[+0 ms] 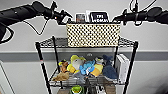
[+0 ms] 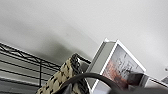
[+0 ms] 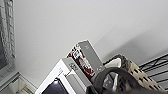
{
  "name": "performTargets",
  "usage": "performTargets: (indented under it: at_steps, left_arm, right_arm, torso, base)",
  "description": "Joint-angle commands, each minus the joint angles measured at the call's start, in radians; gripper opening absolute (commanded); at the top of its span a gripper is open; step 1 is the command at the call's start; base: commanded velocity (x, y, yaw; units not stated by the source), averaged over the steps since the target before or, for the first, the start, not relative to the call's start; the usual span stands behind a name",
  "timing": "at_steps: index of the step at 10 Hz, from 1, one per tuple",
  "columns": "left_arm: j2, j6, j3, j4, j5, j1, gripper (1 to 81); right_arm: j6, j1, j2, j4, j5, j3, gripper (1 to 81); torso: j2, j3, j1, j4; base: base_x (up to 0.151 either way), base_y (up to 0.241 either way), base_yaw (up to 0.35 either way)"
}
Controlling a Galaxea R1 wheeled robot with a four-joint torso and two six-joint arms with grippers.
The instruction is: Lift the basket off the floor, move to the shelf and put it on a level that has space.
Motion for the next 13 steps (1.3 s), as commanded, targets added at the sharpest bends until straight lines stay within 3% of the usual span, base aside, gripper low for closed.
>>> performTargets:
  at_steps: [1,5,6,8,13]
  left_arm:
    - [0.012,0.006,-0.008,0.007,-0.007,-0.175,81.1]
    - [-0.009,0.006,0.018,0.006,-0.009,-0.175,81.1]
    - [-0.017,0.006,0.027,0.006,-0.009,-0.175,81.1]
    - [-0.043,0.006,0.05,0.006,-0.009,-0.183,81.1]
    - [-0.28,0.006,0.297,0.011,-0.012,-0.218,81.1]
  right_arm:
    - [-0.012,0.164,0.007,-0.003,-0.002,-0.013,1.0]
    - [-0.012,0.163,0.0,-0.003,0.001,-0.004,1.0]
    - [-0.012,0.164,-0.007,-0.003,0.007,0.004,81.1]
    - [-0.012,0.175,-0.029,-0.001,0.006,0.022,81.1]
    - [-0.013,0.199,-0.206,-0.003,0.006,0.18,81.1]
  torso:
    - [0.0,0.0,0.0,0.0]
    - [0.0,0.0,0.0,0.0]
    - [0.0,0.0,0.0,0.0]
    - [0.0,0.0,0.0,0.0]
    - [0.0,0.0,0.0,0.0]
  base:
    - [0.0,0.0,0.0]
    - [0.0,0.0,0.0]
    - [0.0,0.0,0.0]
    - [0.0,0.0,0.0]
    - [0.0,0.0,0.0]
